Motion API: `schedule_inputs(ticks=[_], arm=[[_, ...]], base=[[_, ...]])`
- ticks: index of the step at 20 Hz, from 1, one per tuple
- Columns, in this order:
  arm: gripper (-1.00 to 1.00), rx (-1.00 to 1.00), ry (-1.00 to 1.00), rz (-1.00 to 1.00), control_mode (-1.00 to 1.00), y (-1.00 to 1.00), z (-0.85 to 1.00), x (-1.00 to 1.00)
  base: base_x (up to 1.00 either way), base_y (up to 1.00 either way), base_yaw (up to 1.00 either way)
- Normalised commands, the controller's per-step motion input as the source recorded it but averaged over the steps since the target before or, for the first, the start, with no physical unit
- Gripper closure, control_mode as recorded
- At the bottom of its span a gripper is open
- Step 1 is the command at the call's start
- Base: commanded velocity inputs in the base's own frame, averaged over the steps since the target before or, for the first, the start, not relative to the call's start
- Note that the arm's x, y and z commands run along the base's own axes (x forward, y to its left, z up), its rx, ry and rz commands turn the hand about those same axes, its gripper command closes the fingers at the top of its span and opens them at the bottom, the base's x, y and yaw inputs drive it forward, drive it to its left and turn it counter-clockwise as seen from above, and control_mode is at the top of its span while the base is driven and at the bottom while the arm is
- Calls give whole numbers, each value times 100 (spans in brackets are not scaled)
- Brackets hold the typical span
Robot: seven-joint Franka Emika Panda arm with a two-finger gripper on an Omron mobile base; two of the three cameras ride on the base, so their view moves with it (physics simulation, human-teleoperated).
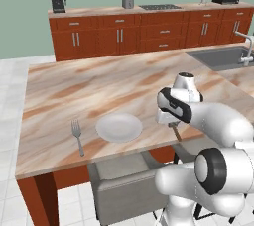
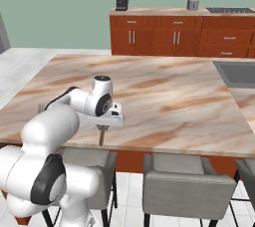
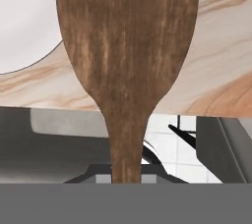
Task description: Take the fork and place it on the left side of the plate. Then take the spoon and place it on the right side of the plate. Make sure they're directly next to the plate.
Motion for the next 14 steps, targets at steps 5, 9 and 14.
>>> schedule_inputs(ticks=[5,9,14], arm=[[100,-1,0,-1,-100,0,-31,34],[100,-1,0,-2,-100,5,-31,33],[100,0,0,-3,-100,6,-25,32]], base=[[0,0,0],[0,0,0],[0,0,0]])
